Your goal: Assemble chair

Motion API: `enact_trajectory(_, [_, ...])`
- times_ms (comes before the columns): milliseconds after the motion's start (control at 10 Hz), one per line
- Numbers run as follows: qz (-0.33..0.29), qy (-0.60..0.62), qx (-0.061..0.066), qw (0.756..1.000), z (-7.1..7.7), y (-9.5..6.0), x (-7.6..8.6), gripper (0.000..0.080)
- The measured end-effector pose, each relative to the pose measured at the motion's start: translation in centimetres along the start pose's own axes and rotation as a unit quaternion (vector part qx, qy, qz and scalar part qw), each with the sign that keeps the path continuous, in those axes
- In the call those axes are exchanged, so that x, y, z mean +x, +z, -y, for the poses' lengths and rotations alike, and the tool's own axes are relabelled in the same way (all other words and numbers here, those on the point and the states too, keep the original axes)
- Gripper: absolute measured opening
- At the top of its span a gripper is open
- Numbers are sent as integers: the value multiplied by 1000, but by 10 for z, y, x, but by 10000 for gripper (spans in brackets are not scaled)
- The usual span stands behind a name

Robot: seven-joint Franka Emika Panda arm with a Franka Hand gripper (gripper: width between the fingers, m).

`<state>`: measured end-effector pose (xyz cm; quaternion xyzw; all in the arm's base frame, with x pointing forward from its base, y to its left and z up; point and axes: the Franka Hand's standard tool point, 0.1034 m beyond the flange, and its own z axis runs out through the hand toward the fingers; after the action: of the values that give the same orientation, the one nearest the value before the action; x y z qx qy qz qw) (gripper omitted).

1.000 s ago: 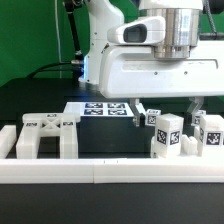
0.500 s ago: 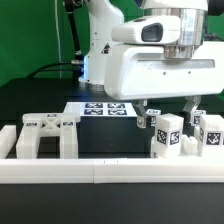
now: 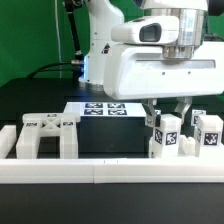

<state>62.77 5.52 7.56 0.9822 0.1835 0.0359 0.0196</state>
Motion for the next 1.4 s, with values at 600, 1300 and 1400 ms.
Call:
enact_trajectory(600, [-7,330,10,944,5,0,3,291])
enact_trajectory(1300, [4,594,18,804,7,0,5,291])
enact_trajectory(1400, [4,606,18,796,8,0,6,291])
